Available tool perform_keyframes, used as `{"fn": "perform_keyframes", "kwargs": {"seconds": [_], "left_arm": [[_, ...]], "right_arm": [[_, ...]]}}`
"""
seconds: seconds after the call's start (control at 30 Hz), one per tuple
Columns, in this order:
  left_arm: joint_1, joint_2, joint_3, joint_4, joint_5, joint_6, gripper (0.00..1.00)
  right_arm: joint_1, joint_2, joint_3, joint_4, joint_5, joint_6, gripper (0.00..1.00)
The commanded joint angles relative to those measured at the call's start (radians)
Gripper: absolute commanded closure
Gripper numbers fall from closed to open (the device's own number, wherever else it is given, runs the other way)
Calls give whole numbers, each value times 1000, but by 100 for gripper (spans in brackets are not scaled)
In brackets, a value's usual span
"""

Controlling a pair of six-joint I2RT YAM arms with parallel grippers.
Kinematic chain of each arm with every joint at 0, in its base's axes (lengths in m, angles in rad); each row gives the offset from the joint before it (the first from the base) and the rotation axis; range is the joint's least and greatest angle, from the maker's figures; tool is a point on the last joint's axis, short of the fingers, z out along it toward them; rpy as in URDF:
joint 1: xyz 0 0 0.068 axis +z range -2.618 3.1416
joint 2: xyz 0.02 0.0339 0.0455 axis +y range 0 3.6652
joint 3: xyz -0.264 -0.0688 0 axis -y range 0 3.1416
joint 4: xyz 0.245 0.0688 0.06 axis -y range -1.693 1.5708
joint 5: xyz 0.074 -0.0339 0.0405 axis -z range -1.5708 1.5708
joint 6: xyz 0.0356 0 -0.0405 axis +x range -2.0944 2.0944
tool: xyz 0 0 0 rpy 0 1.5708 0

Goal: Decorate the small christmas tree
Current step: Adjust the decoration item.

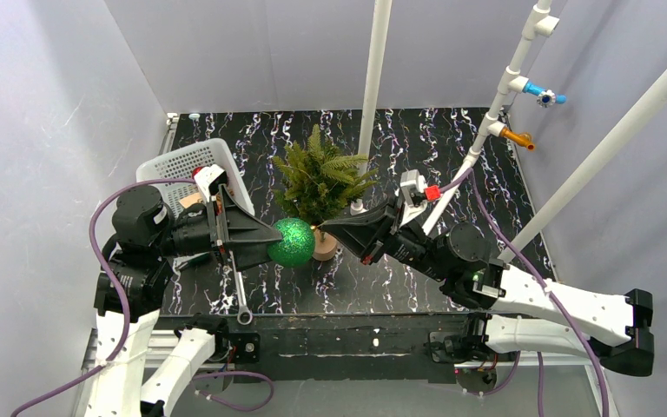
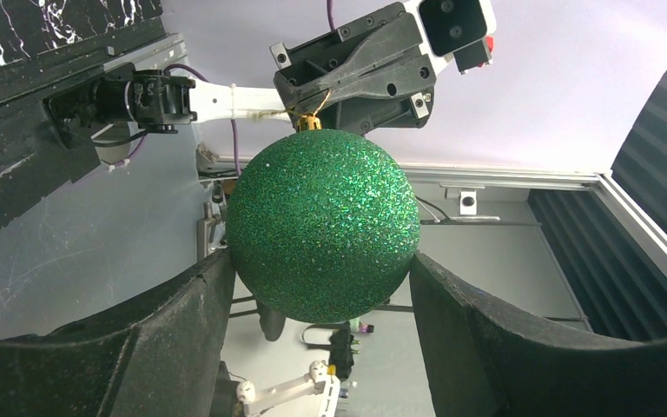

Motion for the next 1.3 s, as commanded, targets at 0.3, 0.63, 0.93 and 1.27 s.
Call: {"fn": "perform_keyframes", "kwargs": {"seconds": [0.3,0.63,0.93,1.27], "left_arm": [[-4,5,-4,4,40,44,29],[-4,21,107,-283,-52,275,2],[-4,8,175,-429,-160,429,2],[-4,-111,90,-534,-461,610,2]], "right_arm": [[7,-29,8,1,28,-16,99],[7,-15,188,-292,69,-10,99],[7,47,445,-669,104,-85,99],[7,162,721,-1002,222,-196,99]]}}
